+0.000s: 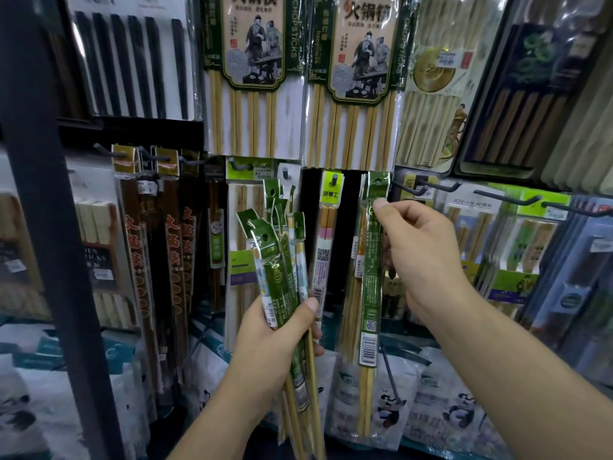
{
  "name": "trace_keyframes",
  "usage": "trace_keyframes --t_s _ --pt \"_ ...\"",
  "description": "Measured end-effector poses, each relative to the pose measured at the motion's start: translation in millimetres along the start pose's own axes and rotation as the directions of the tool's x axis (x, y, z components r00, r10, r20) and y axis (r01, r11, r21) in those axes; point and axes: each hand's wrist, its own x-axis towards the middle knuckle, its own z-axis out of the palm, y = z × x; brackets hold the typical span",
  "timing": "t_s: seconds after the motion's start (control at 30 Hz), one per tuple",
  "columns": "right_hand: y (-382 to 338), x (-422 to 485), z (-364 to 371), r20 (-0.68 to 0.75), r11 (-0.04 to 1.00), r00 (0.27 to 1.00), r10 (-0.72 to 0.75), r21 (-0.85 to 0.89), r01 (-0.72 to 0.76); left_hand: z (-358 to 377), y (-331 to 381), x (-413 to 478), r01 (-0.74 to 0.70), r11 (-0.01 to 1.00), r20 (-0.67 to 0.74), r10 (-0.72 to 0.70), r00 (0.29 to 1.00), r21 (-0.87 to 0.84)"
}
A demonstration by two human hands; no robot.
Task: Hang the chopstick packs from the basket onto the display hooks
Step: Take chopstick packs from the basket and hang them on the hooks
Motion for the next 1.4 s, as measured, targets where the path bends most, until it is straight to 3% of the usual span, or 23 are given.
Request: trace_keyframes --t_s 0.63,0.8,0.93,1.13,1.4 --pt "13 4 3 -0.005 0.996 1.000 0.025 -0.090 -0.025 0 1 -1 -0.028 0.999 0.024 0.028 0.999 0.021" --pt "24 1 0 -0.015 0.979 0.999 -0.033 -0.203 0.030 -2 1 -1 -0.020 0.998 0.013 0.019 1.000 0.059" --pt "31 -14 0 -0.060 0.980 0.995 -0.076 -0.188 0.063 -1 1 0 -0.023 0.997 -0.004 0.023 1.000 0.077" --pt "19 -39 11 0.265 0.995 0.961 -0.082 -0.026 0.092 2 0 0 -0.086 0.986 0.010 0.086 0.996 0.142" --pt "14 -40 15 0.333 0.998 0.942 -0.052 -0.024 0.063 6 6 -5 -0.178 0.962 0.084 0.164 0.983 0.209"
